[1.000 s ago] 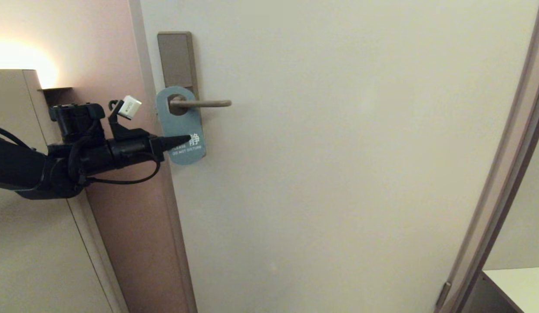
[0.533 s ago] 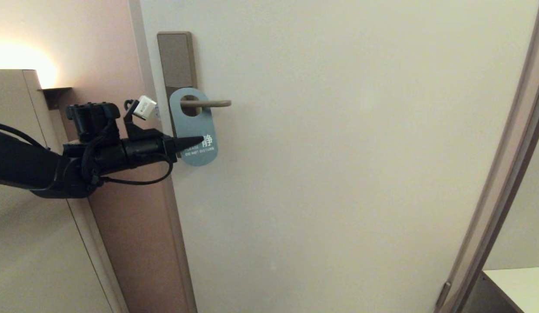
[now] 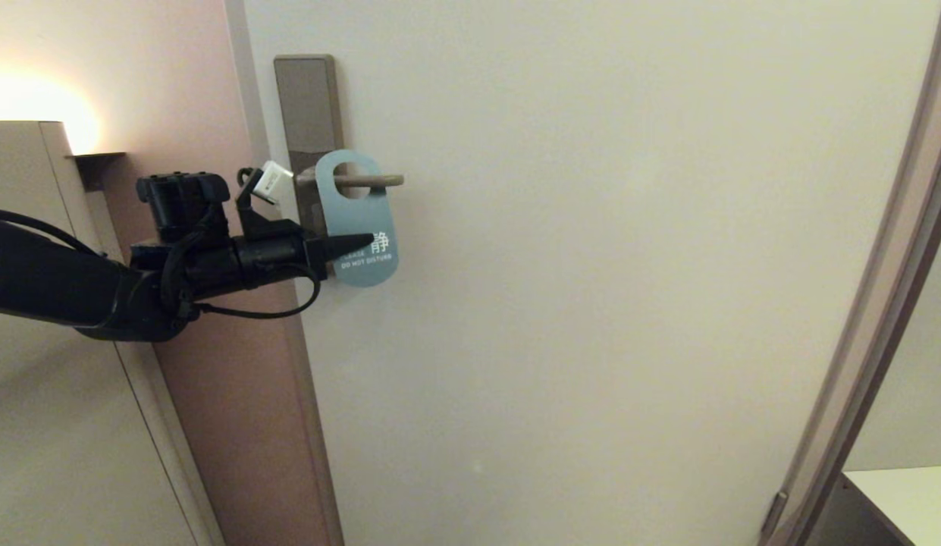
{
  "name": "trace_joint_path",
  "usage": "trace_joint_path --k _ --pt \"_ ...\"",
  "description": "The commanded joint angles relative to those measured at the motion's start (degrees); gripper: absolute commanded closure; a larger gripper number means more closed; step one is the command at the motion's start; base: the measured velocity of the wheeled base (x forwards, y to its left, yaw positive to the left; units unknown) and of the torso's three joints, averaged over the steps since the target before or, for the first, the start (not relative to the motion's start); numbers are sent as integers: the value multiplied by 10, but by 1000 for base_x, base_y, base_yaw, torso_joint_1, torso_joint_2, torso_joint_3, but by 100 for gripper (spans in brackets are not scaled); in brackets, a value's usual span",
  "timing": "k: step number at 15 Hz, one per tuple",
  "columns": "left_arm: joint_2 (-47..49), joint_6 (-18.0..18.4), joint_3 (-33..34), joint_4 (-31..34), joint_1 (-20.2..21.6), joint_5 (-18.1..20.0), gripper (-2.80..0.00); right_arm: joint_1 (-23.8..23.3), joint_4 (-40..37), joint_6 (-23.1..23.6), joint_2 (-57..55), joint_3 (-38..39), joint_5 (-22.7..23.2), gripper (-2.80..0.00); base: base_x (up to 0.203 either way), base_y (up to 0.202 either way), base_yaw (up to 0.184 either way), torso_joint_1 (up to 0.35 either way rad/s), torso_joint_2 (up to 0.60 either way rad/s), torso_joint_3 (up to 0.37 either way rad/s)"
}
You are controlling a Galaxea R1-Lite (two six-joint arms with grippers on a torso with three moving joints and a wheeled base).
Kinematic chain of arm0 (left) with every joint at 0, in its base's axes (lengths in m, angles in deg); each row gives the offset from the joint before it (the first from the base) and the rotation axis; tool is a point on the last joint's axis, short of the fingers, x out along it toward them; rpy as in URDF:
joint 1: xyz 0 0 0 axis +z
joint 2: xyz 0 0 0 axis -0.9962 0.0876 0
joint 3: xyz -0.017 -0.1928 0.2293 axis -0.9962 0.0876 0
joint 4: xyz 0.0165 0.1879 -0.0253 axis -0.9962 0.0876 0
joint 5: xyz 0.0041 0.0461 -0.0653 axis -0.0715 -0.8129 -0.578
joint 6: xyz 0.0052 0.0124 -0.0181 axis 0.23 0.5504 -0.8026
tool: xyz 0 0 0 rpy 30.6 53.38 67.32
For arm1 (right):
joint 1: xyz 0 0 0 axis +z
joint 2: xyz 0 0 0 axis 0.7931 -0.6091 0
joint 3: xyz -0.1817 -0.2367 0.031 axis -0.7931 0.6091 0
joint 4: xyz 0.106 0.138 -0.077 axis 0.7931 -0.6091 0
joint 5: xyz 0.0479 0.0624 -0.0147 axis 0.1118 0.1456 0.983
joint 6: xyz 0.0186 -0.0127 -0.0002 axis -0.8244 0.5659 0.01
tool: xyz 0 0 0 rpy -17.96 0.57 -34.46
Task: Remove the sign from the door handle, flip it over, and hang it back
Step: Take down the sign
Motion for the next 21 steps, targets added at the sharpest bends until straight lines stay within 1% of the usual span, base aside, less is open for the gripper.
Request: trace_joint_path --k 1,4,10,14,19,21 --pt "2 0 -5 -2 -10 -1 0 0 0 0 0 0 0 0 0 0 0 0 0 0" --pt "2 -1 -8 -2 -30 -14 0 0 0 0 0 0 0 0 0 0 0 0 0 0" --pt "1 0 -5 -2 -54 -31 0 0 0 0 0 0 0 0 0 0 0 0 0 0" --pt "3 1 -5 -2 -54 -47 0 1 0 0 0 0 0 0 0 0 0 0 0 0" --pt "25 1 -8 -3 -48 -50 0 1 0 0 0 0 1 0 0 0 0 0 0 0" --pt "31 1 -15 -4 -47 -59 0 0 0 0 0 0 1 0 0 0 0 0 0 0"
